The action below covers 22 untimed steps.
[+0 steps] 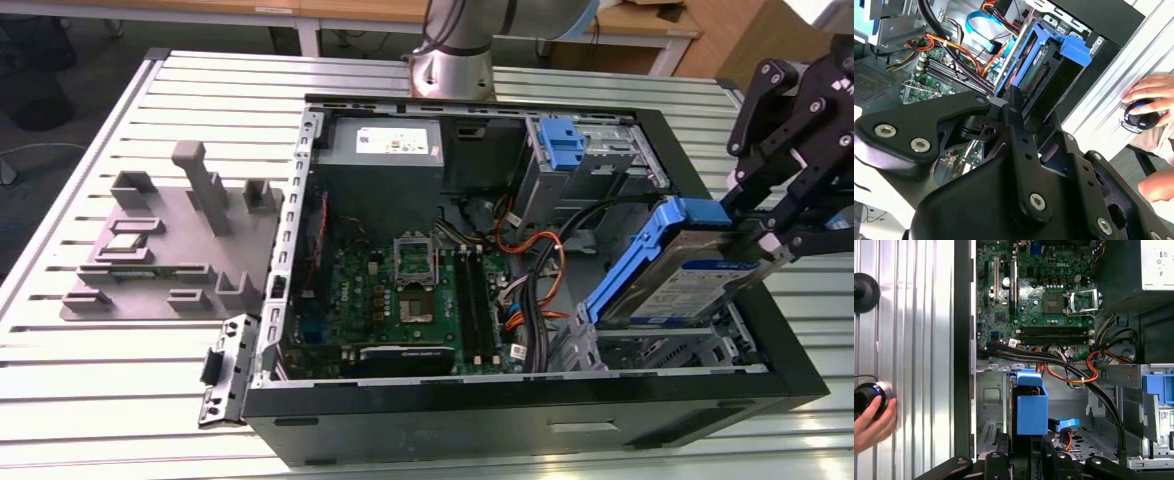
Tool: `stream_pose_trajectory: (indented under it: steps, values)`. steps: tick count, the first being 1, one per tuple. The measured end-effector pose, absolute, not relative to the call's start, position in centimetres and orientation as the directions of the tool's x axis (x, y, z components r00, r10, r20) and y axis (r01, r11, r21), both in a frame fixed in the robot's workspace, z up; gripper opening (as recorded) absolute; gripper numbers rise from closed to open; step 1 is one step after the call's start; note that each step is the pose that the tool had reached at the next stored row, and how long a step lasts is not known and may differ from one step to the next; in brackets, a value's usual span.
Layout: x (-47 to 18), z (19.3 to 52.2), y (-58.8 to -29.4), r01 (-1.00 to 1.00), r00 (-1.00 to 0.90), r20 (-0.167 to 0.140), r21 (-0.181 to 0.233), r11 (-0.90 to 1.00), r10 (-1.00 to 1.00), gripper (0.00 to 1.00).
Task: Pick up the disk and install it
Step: 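Insert the disk into the insertion slot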
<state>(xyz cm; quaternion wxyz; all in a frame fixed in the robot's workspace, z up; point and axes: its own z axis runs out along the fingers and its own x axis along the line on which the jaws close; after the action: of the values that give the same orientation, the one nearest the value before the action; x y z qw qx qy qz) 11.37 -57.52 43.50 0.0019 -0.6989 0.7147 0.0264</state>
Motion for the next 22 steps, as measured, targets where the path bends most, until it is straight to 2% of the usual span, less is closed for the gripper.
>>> stream_pose_trajectory:
  steps: [22]
  values:
    - [11.4,39.5,-57.5,-0.999,-0.023,-0.039,0.035,0.022,-0.999,0.35]
